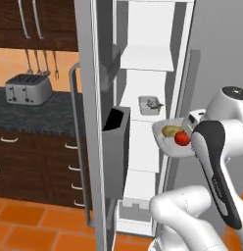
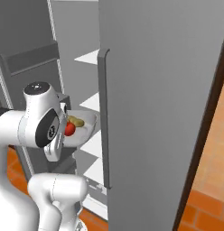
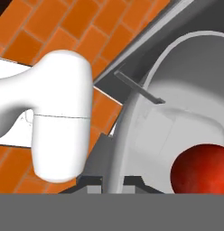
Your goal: Take the meat container that has the fish and place it on the second highest rack of the freezer. Then take the vegetable container that has the tomato and potato and place it on the highest rack of the freezer.
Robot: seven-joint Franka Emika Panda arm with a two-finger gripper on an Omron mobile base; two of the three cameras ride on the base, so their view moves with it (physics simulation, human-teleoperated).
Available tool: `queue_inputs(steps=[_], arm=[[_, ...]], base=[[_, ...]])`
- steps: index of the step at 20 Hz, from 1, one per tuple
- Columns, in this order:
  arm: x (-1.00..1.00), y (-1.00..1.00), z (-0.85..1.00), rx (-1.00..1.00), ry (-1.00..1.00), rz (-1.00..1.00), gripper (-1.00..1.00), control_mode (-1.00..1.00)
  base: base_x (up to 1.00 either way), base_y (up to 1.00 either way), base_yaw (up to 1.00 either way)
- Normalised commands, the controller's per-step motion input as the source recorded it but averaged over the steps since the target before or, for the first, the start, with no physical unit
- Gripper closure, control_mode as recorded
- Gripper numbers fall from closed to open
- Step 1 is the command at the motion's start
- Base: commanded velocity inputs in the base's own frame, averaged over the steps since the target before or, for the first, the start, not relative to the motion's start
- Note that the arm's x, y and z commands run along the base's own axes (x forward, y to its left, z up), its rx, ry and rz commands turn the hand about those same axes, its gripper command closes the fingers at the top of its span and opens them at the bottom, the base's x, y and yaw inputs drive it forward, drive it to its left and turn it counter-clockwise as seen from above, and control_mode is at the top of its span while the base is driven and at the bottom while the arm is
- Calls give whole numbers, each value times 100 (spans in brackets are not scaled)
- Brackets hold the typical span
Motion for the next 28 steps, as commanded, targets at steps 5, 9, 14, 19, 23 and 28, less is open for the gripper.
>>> queue_inputs(steps=[5, 9, 14, 19, 23, 28], arm=[[0, 0, 0, 0, 0, 0, 100, 100], [0, 0, 0, 0, 0, 0, 100, 100], [0, 0, 0, 0, 0, 0, 100, 100], [0, 0, 0, 0, 0, 0, 100, 100], [-37, 1, 21, 0, -8, 0, 100, -100], [-30, 0, 64, 0, 0, 0, 100, -100]], base=[[56, 17, 13], [70, 0, 0], [22, 2, 0], [0, 0, 0], [0, 0, 0], [0, 0, 0]])
